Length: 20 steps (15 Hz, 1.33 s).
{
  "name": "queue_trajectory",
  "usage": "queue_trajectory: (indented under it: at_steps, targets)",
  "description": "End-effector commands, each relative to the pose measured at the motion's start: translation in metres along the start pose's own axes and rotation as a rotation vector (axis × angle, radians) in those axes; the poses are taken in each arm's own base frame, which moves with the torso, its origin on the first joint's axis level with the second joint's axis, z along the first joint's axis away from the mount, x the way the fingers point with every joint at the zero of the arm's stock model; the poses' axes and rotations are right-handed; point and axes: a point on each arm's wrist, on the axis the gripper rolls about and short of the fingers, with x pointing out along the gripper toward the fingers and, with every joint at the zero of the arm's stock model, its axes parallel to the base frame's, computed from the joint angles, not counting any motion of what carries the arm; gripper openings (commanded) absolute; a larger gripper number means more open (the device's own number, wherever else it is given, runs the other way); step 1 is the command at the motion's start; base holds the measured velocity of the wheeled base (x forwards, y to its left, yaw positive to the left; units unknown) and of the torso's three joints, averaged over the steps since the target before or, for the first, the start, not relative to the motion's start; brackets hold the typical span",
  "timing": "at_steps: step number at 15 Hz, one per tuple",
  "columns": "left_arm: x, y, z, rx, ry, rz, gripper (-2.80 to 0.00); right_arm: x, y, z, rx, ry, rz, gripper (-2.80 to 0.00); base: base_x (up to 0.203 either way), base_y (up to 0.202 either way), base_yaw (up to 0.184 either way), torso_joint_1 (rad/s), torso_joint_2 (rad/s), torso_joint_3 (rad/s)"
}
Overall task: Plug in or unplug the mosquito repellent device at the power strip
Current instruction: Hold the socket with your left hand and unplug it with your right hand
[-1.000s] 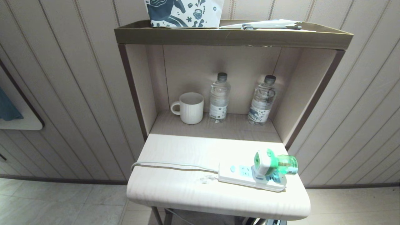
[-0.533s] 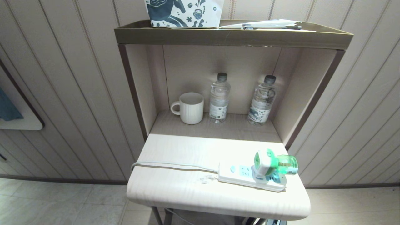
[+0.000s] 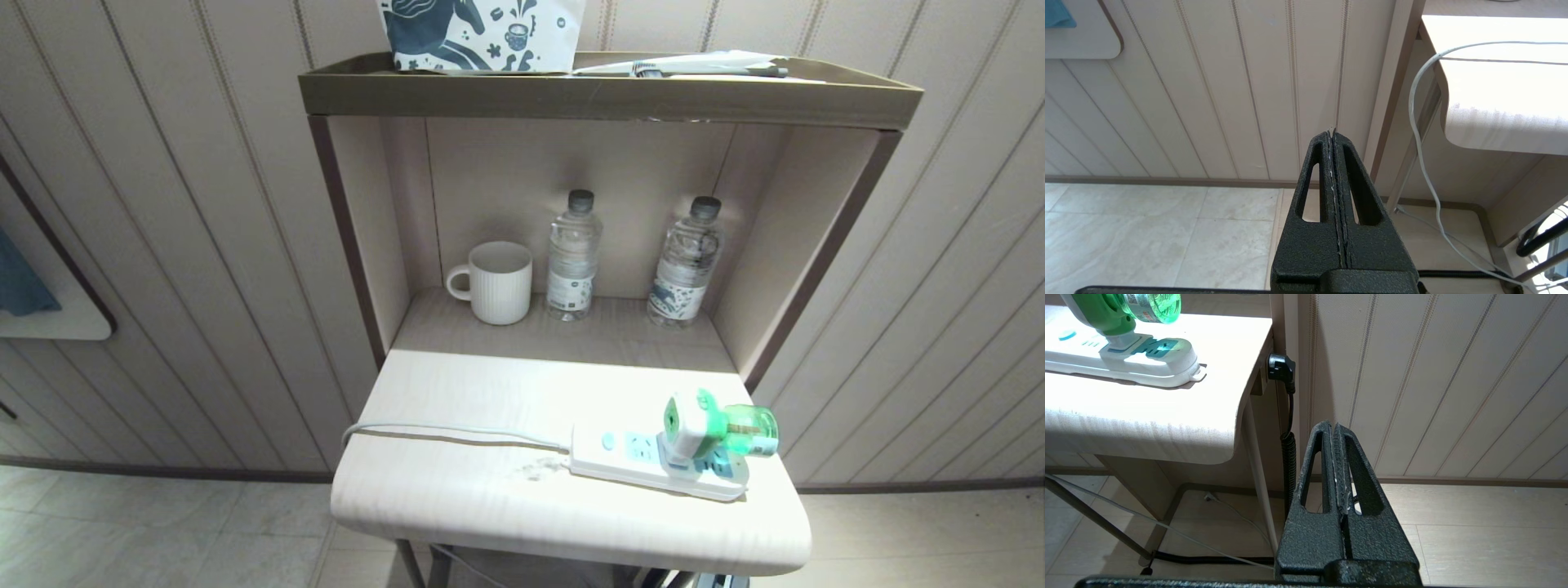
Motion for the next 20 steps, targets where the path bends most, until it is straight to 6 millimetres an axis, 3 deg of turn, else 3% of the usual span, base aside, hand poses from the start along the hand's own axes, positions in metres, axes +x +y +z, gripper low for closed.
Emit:
queue_trajectory:
  at_steps: [1,13,14,16,19,20]
  targets:
    - [0.000,0.000,0.000,0.000,0.001,0.000,-2.80,0.000,0.000,0.000,0.005,0.001,-0.002,-2.80,0.000,0.000,0.000,0.000,0.00,0.000]
    - [0.000,0.000,0.000,0.000,0.001,0.000,-2.80,-0.001,0.001,0.002,-0.118,-0.012,0.040,-2.80,0.000,0.000,0.000,0.000,0.00,0.000]
    - [0.000,0.000,0.000,0.001,0.001,0.000,-2.80,-0.004,0.001,0.011,-0.119,-0.042,0.046,-2.80,0.000,0.000,0.000,0.000,0.00,0.000]
    - [0.000,0.000,0.000,0.000,0.001,0.000,-2.80,-0.020,0.002,0.051,-0.120,-0.142,0.059,-2.80,0.000,0.000,0.000,0.000,0.00,0.000]
    - [0.000,0.000,0.000,0.000,0.001,0.000,-2.80,-0.056,0.004,0.127,-0.125,-0.237,0.122,-2.80,0.000,0.000,0.000,0.000,0.00,0.000]
    - [0.000,0.000,0.000,0.001,0.001,0.000,-2.80,-0.055,0.005,0.150,-0.122,-0.224,0.146,-2.80,0.000,0.000,0.000,0.000,0.00,0.000]
